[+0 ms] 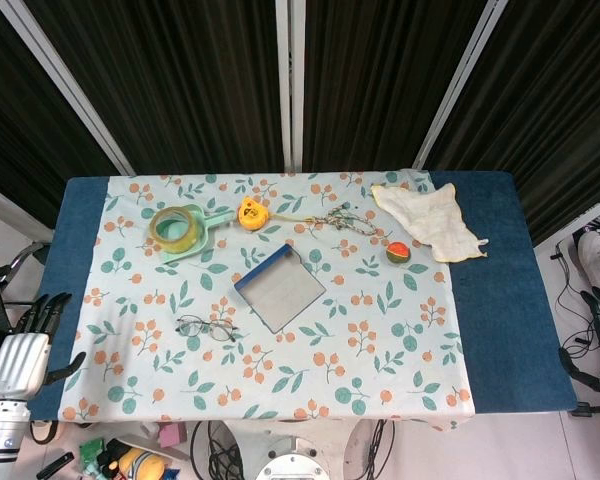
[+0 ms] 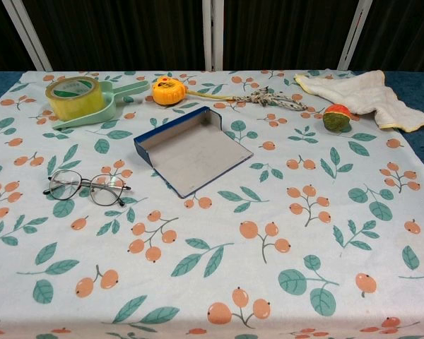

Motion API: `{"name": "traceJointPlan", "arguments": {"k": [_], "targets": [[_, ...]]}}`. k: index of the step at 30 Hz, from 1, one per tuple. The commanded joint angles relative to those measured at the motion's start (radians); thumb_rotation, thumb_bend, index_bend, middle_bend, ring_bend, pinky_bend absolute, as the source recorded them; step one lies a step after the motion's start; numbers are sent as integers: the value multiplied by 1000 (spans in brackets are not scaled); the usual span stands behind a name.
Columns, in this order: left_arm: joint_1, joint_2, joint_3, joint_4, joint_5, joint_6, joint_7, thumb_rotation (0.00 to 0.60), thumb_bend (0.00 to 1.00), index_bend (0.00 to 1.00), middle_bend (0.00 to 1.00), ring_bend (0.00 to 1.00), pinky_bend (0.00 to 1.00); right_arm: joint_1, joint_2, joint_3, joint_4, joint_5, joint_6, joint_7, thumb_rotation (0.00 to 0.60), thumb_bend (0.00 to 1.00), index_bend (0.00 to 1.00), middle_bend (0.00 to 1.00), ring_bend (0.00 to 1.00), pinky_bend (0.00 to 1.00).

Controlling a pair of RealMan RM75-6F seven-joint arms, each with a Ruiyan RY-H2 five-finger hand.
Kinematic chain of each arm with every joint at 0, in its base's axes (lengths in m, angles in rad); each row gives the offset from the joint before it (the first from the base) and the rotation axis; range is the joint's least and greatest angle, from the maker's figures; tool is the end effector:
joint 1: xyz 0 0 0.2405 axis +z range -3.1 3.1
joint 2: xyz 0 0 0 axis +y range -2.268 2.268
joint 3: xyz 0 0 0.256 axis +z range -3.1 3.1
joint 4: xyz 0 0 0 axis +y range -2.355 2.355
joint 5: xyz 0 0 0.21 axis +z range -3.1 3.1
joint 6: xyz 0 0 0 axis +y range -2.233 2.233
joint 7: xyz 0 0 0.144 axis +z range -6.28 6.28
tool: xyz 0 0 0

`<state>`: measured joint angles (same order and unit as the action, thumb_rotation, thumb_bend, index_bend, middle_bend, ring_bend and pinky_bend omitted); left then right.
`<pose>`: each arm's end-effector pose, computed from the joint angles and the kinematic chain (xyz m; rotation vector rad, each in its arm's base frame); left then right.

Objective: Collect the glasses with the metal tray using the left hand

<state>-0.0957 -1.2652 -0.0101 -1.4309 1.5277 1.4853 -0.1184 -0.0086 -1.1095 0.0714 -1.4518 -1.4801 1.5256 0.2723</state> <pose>-0.3296 0.1779 0.1210 -1.4012 -0.9803 -0.9640 -0.3554 -0.1551 0.1902 1.2279 -0.9814 0.9525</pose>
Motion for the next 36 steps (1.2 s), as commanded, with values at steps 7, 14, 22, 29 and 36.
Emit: {"name": "traceJointPlan", "arguments": {"k": [7,14,22,29,36], "targets": [[-13,8,5,-33,22,-12,10,600,223,44,66,20,139,-3,3,1,6,-9,12,20,600,231,0,0,0,0],[-100,15,-6,-129,95,-81,45,600,281,75,66,20,139,-7,14,3,-3,-15,26,22,600,230,0,0,0,0],[-295,-33,-43,-208,157,-297,126,600,412,82,74,20,139,-6,32,10,-24,-17,34,14,600,230,0,0,0,0],[-427,-133,-85,-213,58,-503,271,600,429,74,75,20,139,-23,39,6,-13,-2,41,35,600,230,0,0,0,0],[-478,-231,-89,-156,-16,-564,454,600,430,74,84,17,139,-41,41,18,3,18,63,72,600,230,0,0,0,0]]}}
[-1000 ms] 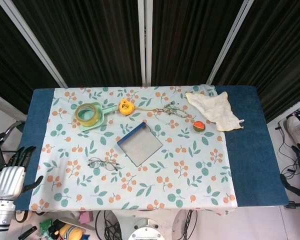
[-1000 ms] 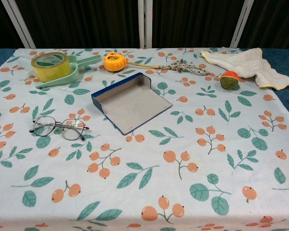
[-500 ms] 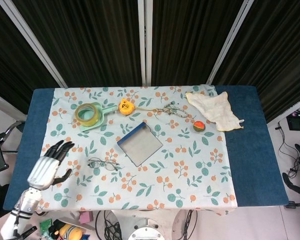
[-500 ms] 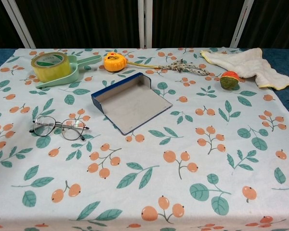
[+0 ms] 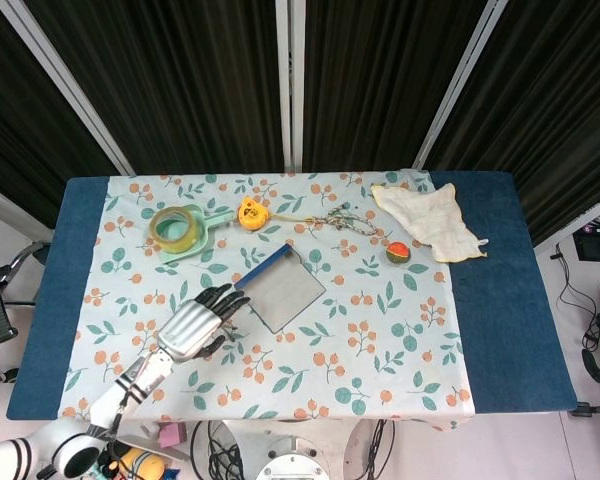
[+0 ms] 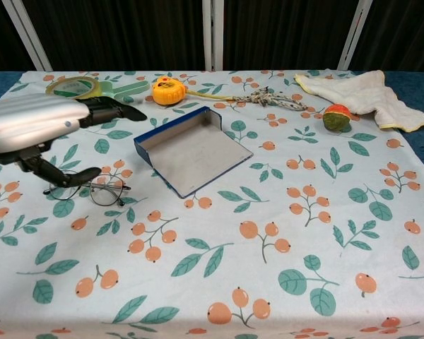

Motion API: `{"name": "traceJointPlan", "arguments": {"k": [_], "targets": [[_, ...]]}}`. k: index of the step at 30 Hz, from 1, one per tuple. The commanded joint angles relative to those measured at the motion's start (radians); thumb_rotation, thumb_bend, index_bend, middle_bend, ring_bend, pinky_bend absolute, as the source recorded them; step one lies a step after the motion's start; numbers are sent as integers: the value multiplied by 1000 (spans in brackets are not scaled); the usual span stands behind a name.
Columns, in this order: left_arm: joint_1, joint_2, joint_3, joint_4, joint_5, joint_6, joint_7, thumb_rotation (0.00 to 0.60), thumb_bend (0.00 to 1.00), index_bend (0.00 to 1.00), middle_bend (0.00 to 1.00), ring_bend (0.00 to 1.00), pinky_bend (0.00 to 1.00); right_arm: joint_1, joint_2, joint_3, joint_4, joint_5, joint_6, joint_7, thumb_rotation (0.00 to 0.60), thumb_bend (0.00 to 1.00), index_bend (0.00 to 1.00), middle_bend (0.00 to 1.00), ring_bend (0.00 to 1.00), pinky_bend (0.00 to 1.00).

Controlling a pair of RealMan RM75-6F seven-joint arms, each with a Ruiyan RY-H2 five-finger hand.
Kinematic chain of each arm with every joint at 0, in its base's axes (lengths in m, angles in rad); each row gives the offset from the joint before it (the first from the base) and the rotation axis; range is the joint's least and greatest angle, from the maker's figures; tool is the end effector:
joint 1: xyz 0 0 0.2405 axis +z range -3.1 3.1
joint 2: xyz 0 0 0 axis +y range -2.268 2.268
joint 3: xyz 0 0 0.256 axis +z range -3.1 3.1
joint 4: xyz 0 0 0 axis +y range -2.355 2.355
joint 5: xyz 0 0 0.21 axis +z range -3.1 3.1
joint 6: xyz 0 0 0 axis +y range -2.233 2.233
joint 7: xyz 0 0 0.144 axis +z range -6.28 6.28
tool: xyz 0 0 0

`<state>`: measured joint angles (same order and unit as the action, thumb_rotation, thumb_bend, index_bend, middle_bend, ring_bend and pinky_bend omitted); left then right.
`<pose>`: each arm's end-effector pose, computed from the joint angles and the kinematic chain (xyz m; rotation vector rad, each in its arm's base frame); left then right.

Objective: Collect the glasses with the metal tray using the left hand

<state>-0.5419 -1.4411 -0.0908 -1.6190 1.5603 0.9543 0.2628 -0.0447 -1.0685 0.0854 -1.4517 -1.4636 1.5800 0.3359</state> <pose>-0.1636 0.2661 -0.0068 -2.1182 -0.8042 -0.9846 -0.3590 -0.1443 0.2144 1.1596 -0.9554 0.9853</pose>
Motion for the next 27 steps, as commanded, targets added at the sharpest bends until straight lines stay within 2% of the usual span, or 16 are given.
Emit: {"name": "traceJointPlan", "arguments": {"k": [1,12,21,27], "targets": [[-38,-68,-10,44,-64,-38,87,600,430,74,85,17,139,-7,1,5,3,-1,15,8,600,230,0,0,0,0],[-118,-147,-19,160,-152,-122,115,600,430,74,113,16,139,-24,9,13,-10,3,41,3,600,241,0,0,0,0],[-113,-118,1,173,-198,-83,201,600,445,74,232,16,139,-22,5,18,0,9,30,10,600,242,0,0,0,0],[-110,-100,11,204,-233,-64,265,600,449,74,245,16,139,-18,-5,16,8,0,28,9,600,242,0,0,0,0]]}}
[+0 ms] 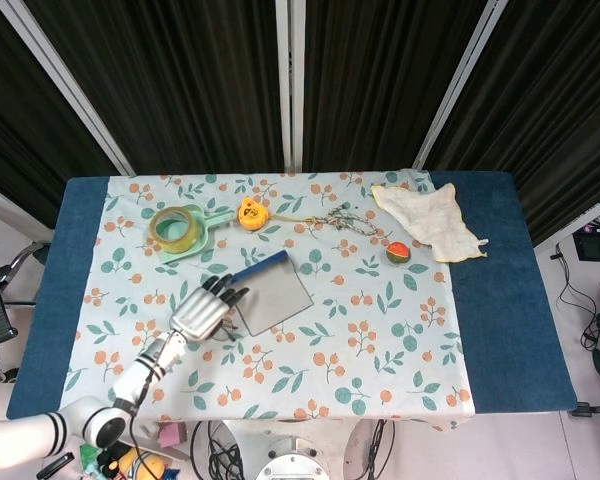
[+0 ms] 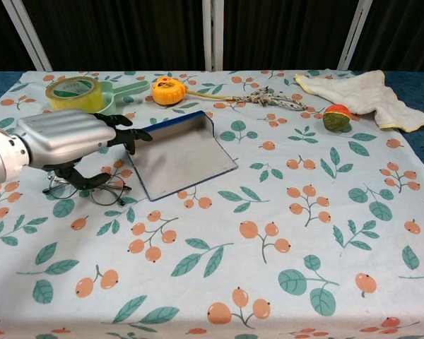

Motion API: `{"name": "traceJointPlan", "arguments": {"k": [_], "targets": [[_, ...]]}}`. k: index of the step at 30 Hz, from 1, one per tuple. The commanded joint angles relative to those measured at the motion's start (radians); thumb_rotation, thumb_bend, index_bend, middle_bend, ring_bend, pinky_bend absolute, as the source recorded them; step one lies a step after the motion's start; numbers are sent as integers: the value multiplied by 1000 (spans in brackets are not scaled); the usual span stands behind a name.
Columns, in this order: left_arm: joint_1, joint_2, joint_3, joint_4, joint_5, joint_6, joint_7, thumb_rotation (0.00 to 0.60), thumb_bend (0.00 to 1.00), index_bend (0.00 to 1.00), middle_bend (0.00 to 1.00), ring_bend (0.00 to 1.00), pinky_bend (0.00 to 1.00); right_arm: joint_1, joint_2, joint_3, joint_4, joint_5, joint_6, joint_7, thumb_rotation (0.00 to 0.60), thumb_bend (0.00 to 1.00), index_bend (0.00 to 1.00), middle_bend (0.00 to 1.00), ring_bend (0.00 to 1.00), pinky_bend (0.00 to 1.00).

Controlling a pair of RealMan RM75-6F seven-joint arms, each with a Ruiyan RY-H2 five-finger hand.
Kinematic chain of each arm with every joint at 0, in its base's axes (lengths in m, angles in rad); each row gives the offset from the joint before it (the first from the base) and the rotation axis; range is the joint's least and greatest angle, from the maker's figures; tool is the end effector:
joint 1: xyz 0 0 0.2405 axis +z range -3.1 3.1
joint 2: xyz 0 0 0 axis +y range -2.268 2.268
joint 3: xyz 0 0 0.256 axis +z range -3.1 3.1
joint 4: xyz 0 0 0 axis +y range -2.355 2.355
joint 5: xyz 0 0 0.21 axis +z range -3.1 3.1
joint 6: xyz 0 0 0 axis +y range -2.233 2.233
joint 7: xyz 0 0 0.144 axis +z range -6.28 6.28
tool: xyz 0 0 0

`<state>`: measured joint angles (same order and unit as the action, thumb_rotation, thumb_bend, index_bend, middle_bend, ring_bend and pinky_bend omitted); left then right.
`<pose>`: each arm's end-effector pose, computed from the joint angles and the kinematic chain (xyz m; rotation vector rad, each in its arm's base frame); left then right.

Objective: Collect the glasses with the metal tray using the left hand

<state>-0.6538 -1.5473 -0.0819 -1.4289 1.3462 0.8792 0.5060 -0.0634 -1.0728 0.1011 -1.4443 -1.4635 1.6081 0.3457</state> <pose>-0.1815 0.3053 -0.0373 -2.1339 -0.6267 -0.6991 -0.3593 -0.1402 0.2194 1.1312 -0.9314 1.0047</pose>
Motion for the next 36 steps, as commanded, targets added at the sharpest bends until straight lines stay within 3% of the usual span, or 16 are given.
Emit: {"name": "traceJointPlan", "arguments": {"k": [1,20,26,31,36], "targets": [[2,6,1,20,-28,16,31,600,449,74,245,16,139,0,-1,0,0,-1,-1,-2,600,242,0,0,0,0],[-7,5,-31,104,-168,40,64,600,460,74,243,16,139,0,4,3,-14,0,-3,-20,600,242,0,0,0,0],[12,72,-29,-21,-177,44,-11,600,448,86,204,18,139,4,-1,-1,-12,-4,-12,-26,600,242,0,0,0,0],[46,144,-12,-136,-174,63,-82,600,332,137,168,18,139,6,-4,0,-6,-1,-18,-28,600,243,0,0,0,0],[80,199,-6,-233,-231,48,-185,600,281,236,149,18,139,7,-8,-1,-4,-2,-18,-30,600,246,0,0,0,0]]}}
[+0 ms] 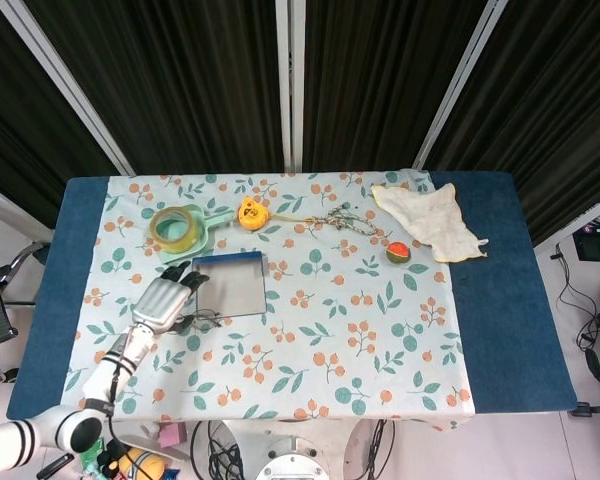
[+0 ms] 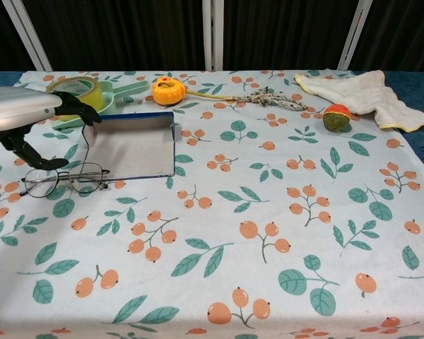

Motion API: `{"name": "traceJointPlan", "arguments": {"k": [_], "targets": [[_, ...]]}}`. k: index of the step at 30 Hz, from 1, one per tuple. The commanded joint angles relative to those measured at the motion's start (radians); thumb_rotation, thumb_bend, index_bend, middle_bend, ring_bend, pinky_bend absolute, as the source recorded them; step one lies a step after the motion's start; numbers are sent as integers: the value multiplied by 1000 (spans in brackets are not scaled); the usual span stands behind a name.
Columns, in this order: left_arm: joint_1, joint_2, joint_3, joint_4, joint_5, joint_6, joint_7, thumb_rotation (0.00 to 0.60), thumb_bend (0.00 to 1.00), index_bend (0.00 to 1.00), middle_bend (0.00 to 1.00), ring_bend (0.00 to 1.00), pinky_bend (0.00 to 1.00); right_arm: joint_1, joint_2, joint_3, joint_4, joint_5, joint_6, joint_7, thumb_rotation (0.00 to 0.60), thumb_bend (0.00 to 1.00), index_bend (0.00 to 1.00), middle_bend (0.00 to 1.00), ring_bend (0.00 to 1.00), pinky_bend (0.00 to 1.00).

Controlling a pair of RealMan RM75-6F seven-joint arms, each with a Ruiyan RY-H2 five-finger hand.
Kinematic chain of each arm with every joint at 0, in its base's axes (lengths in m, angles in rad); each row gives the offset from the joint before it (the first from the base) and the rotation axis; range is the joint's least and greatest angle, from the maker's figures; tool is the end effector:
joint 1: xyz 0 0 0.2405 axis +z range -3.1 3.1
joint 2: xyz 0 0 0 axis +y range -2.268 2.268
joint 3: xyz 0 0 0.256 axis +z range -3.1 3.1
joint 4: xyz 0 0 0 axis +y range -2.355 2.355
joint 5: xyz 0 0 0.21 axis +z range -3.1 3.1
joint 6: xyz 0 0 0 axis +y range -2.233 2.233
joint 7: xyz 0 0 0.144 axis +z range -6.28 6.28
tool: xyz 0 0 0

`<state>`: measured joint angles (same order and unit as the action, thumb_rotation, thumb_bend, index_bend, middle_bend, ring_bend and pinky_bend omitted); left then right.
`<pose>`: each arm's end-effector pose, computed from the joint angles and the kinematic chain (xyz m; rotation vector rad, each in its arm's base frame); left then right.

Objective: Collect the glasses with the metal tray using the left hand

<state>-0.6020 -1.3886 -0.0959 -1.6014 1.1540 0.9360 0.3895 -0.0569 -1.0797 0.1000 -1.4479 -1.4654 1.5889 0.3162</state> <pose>-0.2049 0.3033 0.0133 -1.9104 -0.9619 -0.7315 -0.3591 -0.1426 0.2139 1.1491 -0.9347 0.9810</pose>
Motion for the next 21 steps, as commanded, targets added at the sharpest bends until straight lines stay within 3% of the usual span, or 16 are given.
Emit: {"name": "traceJointPlan", "arguments": {"k": [1,8,16,21], "targets": [[33,47,12,-71,-47,-14,-82,600,280,265,148,18,139,0,-1,0,-1,-1,2,-1,600,246,0,0,0,0],[53,19,32,-54,-85,-8,-117,600,280,363,143,18,140,0,0,-2,-10,-10,7,-10,600,249,0,0,0,0],[68,-77,27,24,-83,81,-75,600,281,381,143,18,140,-4,2,-1,-7,-4,7,-3,600,249,0,0,0,0],[67,-104,22,56,-99,79,-70,600,292,396,144,18,140,-3,0,-1,-1,-1,2,1,600,252,0,0,0,0]]}}
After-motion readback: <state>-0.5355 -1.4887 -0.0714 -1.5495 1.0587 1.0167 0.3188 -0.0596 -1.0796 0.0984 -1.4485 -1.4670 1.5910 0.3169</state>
